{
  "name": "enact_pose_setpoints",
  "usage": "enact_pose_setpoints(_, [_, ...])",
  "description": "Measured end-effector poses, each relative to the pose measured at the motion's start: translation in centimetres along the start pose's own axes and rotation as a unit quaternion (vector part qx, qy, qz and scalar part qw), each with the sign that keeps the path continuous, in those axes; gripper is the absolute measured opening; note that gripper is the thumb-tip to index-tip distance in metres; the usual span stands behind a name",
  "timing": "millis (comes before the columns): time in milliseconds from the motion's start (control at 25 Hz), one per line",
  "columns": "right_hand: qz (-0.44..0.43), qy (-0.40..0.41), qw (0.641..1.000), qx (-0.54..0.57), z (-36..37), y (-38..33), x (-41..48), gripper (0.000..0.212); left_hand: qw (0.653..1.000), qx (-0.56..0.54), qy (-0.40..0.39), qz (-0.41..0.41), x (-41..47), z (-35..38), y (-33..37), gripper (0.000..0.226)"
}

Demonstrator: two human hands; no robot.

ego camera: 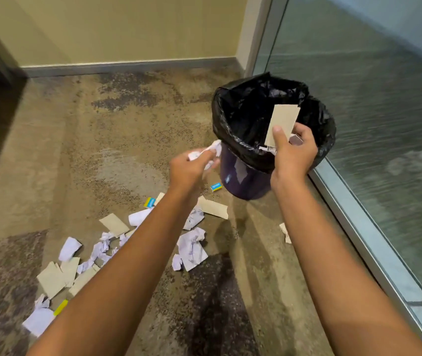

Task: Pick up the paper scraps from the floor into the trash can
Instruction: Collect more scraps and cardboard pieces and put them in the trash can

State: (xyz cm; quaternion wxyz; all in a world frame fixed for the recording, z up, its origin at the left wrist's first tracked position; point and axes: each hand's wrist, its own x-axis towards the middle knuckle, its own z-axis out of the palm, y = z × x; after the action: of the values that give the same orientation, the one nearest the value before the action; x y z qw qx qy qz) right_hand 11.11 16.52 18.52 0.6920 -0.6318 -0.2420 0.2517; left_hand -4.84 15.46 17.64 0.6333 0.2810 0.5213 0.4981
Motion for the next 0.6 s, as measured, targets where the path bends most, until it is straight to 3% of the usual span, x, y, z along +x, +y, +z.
enact_pose_setpoints(80, [0.035,0.031,0.999,-0.009,1.0,0.1,3.0,0.021,0.998,-0.015,-0.049,0.022,2.2,4.8,2.3,0.003])
enact_pose_setpoints(240, [0.109,0.022,0.99,-0.087,1.8,1.1,6.7,0.022,0.98,0.177,-0.003,0.092,5.1,11.1,3.3,0.019])
enact_pose_setpoints(440, [0.083,-0.069,0.984,-0.145,0.4,-0.2,6.9,0.041,0.978,0.207,-0.006,0.037,5.3,13.1,3.1,0.059])
enact_pose_setpoints(600, [0.021,-0.089,0.982,-0.164,-0.8,-0.5,4.9,0.027,0.979,0.185,-0.002,0.081,4.3,11.6,2.5,0.036])
